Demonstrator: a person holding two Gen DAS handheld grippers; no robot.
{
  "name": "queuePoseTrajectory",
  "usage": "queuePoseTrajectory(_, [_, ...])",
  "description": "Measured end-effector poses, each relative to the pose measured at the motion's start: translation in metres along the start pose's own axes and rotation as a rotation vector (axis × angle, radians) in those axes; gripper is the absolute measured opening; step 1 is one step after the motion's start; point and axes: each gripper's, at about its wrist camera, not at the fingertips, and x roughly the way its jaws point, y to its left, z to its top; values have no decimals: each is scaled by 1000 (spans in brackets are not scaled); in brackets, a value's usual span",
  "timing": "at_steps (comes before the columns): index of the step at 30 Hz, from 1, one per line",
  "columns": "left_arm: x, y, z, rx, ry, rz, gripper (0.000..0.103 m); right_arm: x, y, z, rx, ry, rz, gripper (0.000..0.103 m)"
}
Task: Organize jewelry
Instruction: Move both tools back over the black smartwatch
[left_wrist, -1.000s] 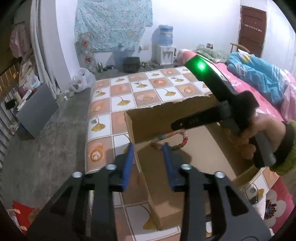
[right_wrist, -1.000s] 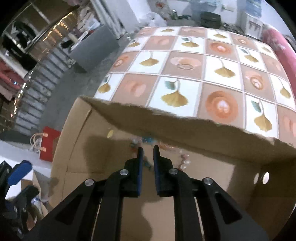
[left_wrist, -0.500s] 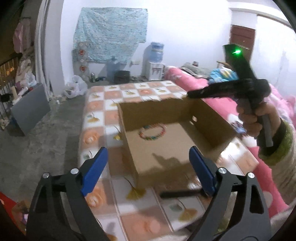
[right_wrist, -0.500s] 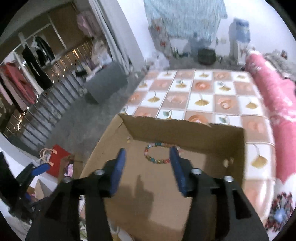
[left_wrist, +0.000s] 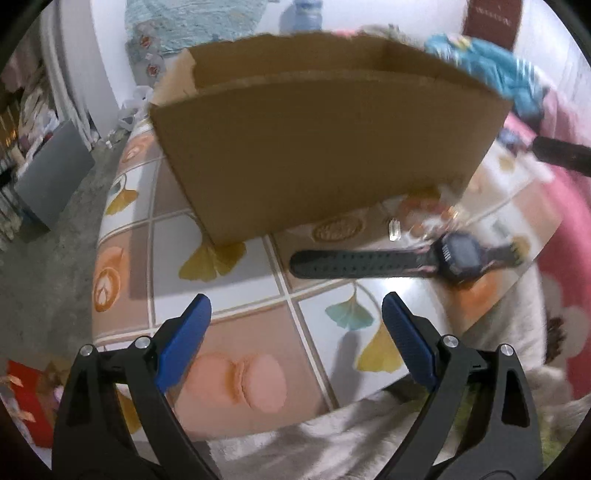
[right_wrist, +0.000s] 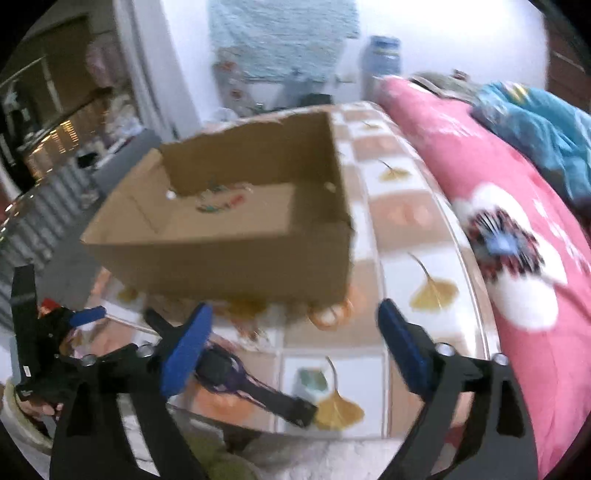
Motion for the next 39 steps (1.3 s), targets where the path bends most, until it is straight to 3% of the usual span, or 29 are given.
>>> queuePoseTrajectory(4, [17, -2, -3, 15, 41, 34, 90, -1, 3, -10, -42, -16, -141, 96])
queuePoseTrajectory(13, [25, 9, -3, -47, 12, 25, 95, -12, 12, -4, -156, -119, -255, 96])
queuePoseTrajectory(20, [16, 11, -18, -56, 0, 24, 96, -21, 5, -4, -115, -174, -212, 96])
queuePoseTrajectory(32, [18, 12, -17, -74, -6, 34, 96, -27, -10, -11, -35, -248, -113, 96])
queuePoseTrajectory(39, [19, 6, -19, -63, -12, 26, 96, -26, -12, -13, -10, -249, -114, 96])
